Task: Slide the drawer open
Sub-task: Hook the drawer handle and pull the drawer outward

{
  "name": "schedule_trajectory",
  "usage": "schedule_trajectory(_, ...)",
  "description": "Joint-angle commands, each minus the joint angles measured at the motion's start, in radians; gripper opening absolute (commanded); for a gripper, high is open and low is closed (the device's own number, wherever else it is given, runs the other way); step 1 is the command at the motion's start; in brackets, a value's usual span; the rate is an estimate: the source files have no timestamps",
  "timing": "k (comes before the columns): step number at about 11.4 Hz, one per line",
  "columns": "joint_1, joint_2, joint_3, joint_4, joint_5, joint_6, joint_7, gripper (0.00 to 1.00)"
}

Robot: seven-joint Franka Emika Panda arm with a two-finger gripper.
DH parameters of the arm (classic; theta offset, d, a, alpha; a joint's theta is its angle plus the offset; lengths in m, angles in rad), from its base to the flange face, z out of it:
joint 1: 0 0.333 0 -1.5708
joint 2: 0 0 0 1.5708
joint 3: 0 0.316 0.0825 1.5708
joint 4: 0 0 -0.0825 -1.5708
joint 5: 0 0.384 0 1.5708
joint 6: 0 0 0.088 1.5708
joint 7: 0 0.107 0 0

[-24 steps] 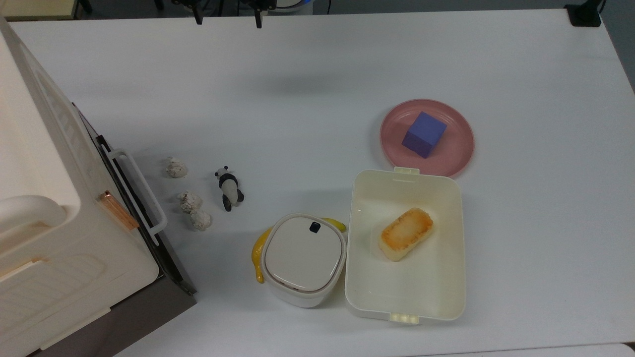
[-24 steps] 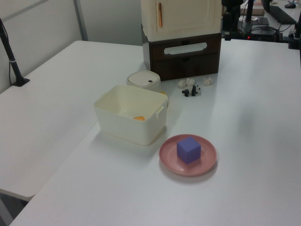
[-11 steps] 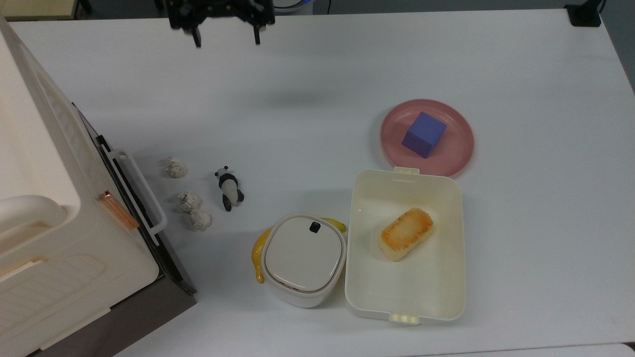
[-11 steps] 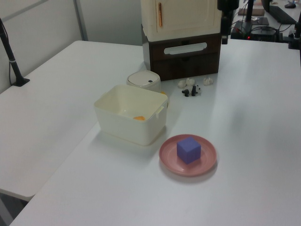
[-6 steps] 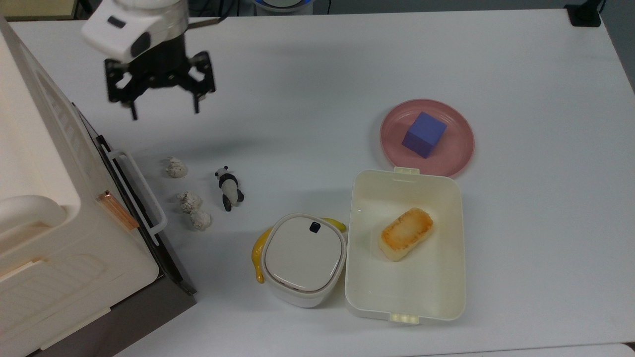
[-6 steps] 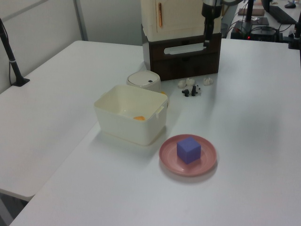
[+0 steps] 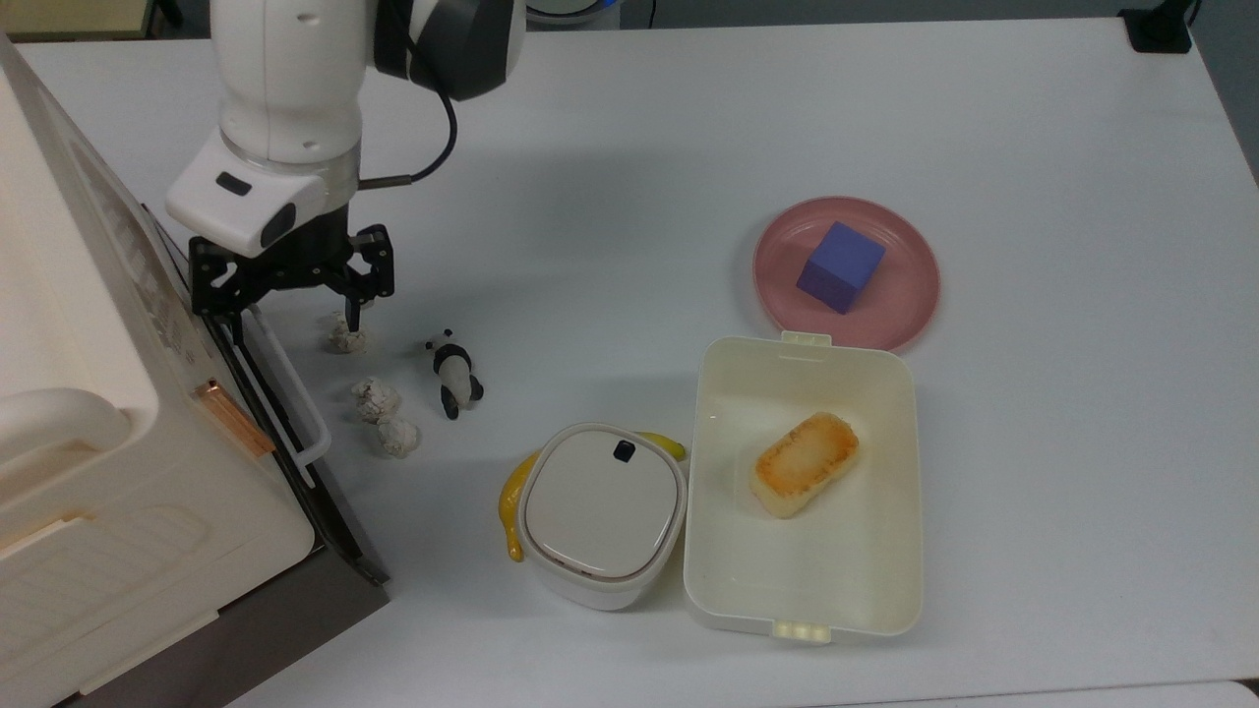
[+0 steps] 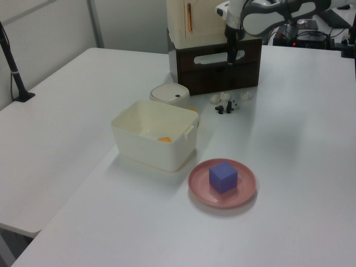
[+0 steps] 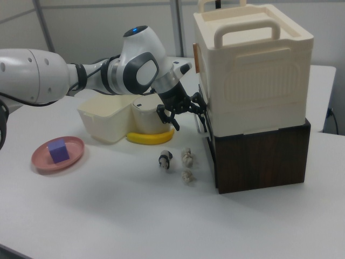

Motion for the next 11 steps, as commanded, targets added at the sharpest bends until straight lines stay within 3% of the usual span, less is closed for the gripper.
schedule_trajectory(1, 0.016, 0.043, -0.016, 0.02, -0.024, 0.028, 0.077, 0.91)
schedule_trajectory(3, 0.021, 0.047, -0.013, 0.019, -0.056, 0.028, 0.086, 0.63)
schedule_trajectory(5, 0.03, 0.043, -0.004, 0.013, -0.055, 0.015, 0.088, 0.18)
schedule_trajectory(11, 0.131, -0.064, 0.062, -0.004, -0.033, -0.271, 0.103, 0.14)
